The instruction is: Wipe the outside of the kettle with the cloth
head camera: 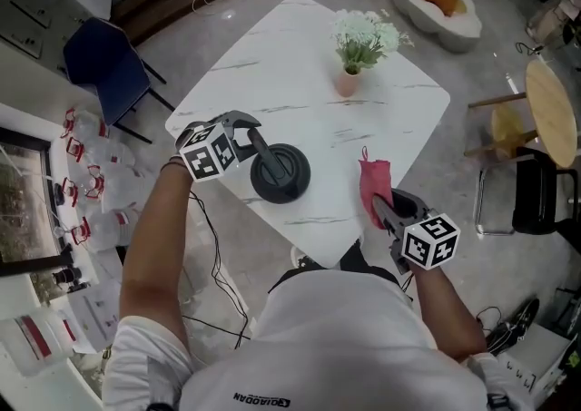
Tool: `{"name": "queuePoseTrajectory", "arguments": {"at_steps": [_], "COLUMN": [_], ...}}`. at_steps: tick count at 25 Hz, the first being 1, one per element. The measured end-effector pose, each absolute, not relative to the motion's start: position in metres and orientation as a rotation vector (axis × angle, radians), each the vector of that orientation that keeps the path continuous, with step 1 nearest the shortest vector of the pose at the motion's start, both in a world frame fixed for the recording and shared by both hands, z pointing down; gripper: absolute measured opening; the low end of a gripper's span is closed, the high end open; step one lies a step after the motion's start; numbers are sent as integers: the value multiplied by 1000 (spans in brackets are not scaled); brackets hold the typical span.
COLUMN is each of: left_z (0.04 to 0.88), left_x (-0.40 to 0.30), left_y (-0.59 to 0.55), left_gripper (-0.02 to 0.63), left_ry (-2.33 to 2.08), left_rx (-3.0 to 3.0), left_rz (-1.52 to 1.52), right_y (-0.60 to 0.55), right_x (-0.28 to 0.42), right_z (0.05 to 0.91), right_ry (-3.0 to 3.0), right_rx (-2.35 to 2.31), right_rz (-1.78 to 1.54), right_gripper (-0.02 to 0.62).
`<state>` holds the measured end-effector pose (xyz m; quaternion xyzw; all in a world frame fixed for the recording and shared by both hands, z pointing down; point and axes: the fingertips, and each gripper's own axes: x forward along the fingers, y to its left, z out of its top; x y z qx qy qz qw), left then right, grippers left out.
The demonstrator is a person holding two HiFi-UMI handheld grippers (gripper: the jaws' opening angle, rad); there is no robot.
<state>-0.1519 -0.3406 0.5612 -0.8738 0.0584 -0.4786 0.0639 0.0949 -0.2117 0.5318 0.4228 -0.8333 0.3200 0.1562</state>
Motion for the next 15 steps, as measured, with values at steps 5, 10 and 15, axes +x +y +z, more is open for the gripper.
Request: {"name": "queuePoseTrajectory", "arguments": {"at_steps": [5, 10, 15], "left_z": [557, 556, 559], "left_x": [-145, -146, -137], "left_y": [-347, -346, -318], "left_gripper": [173, 150, 155], "left_ry": [324, 573, 701], "left_rx": [-2793, -2962, -3082], "left_rz": [-1518, -1577, -1652], "right_y": [-212, -214, -215], "right_x": [96, 103, 114], "right_z": [534, 530, 526], "right_ry": [-2392, -2395, -2407], "right_rx": [1206, 1231, 1257], "right_rz": [923, 921, 916], "right_gripper": [104, 104, 104]}}
